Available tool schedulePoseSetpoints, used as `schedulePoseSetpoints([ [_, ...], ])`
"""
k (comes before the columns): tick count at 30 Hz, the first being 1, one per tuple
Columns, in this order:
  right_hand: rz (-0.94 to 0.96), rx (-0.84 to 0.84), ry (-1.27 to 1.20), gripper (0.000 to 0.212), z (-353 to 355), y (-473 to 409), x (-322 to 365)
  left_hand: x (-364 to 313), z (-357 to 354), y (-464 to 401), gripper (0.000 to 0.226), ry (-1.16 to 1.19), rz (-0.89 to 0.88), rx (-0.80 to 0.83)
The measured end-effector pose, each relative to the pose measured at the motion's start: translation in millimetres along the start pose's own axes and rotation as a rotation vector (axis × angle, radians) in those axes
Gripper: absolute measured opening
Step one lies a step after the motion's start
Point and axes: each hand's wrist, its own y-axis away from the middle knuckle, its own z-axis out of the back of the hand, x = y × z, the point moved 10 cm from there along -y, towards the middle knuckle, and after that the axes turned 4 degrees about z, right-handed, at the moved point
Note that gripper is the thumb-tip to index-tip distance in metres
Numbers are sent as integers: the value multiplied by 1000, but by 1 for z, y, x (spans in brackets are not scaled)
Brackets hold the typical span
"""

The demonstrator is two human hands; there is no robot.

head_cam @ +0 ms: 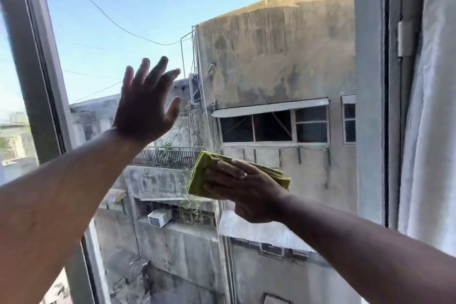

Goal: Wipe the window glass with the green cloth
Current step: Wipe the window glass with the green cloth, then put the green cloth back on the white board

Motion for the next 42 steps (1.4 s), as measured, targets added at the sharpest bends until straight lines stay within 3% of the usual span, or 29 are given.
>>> schedulePoseSetpoints([
  [2,16,-71,-86,72,9,-1,-2,-27,1,37,46,-33,-119,2],
  [4,-4,-131,-151,70,11,3,-5,-46,-8,74,51,-41,-168,58],
  [8,-245,-306,-163,80,18,24,-23,-63,-41,110,68,62,-16,261],
  [11,-415,-431,-125,88,35,40,-33,-69,-60,110,45,306,145,345],
  [14,-610,-351,-218,105,41,43,-49,-65,-61,115,25,651,217,423],
  [16,-685,-282,-411,97,44,37,-50,-50,-48,126,30,900,253,512],
  [19,-675,-151,-855,55,31,9,-18,0,-23,169,14,1186,391,619],
  [21,-643,-87,-1380,42,10,-23,37,56,-10,220,14,1270,582,631],
  [23,-667,-26,-1919,29,-11,-51,113,114,-1,291,28,1220,823,634],
  [25,-738,125,-2275,39,-35,-78,214,167,11,387,41,1144,1104,623],
  [27,-853,376,-2479,43,-54,-90,330,201,24,495,29,1087,1371,599],
  [29,-943,689,-2507,29,-68,-84,442,217,36,611,8,981,1623,626],
  [31,-964,951,-2367,18,-82,-62,551,219,53,736,13,878,1832,683],
  [35,-905,1277,-2048,18,-98,20,739,167,90,970,26,797,2208,837],
  [38,-948,1460,-1909,11,-103,98,851,116,116,1107,25,639,2422,848],
  [42,-940,1523,-1796,23,-124,171,951,63,118,1229,7,503,2493,864],
])
